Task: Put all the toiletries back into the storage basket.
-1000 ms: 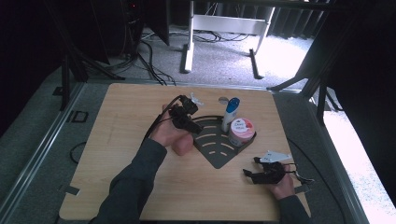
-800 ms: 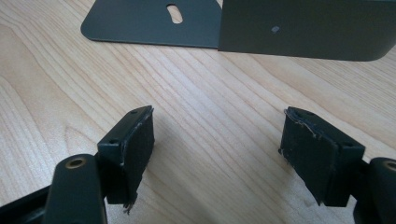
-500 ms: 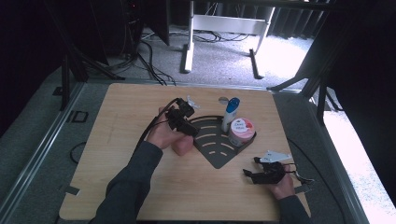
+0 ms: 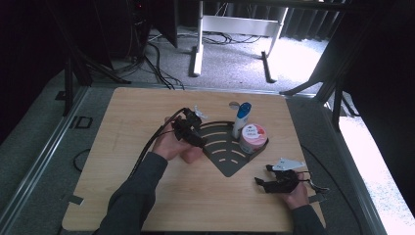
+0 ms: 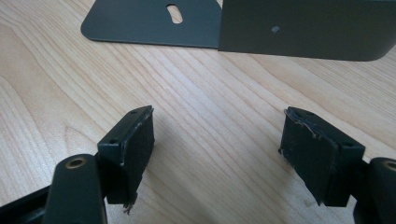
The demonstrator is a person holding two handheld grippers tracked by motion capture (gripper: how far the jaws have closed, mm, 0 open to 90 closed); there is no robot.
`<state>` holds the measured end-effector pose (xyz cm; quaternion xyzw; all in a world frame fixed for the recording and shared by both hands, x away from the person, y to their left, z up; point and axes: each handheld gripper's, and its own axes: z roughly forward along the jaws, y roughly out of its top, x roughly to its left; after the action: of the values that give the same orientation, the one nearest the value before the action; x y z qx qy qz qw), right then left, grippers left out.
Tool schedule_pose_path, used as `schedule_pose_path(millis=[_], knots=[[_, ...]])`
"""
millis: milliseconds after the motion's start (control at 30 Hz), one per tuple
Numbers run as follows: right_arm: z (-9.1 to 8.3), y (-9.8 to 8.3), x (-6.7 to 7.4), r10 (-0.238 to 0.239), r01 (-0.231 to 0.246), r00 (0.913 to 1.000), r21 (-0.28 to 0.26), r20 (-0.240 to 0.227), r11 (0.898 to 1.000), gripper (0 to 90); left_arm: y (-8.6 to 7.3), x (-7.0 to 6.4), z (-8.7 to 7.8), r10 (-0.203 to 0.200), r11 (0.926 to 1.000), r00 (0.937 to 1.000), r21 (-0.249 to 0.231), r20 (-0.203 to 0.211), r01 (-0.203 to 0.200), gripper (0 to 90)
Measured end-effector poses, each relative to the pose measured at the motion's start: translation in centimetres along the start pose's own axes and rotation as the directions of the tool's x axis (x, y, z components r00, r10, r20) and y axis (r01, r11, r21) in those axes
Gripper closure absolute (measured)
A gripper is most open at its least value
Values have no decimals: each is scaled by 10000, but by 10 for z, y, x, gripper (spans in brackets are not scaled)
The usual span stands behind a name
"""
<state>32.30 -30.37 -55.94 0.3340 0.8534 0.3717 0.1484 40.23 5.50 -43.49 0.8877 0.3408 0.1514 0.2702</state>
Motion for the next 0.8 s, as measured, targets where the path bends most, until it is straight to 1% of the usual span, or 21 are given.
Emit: schedule_pose_path(millis=[133,233,300,567,667,733,800], knots=[[0,0,0,2,-2,10000,1,0,10000,255,-3,2,1,-5,10000,10000,-15,37,5,216],[0,0,0,0,0,10000,4,0,10000,255,-4,3,3,-87,10000,9999,-25,51,87,230],[0,0,0,5,-5,10000,1,-3,10000,255,-6,4,5,-74,10000,9999,41,108,74,232],[0,0,0,2,-2,10000,2,-2,10000,255,-10,7,9,-136,9998,9999,162,21,135,244],[0,0,0,3,-3,10000,0,-2,10000,255,-12,9,10,-215,9997,9998,72,14,215,290],[0,0,0,3,-3,10000,1,-1,10000,255,-13,11,10,-256,9997,9996,64,106,255,321],[0,0,0,2,-2,10000,0,-3,10000,255,-13,11,10,-289,9996,9994,35,184,288,331]])
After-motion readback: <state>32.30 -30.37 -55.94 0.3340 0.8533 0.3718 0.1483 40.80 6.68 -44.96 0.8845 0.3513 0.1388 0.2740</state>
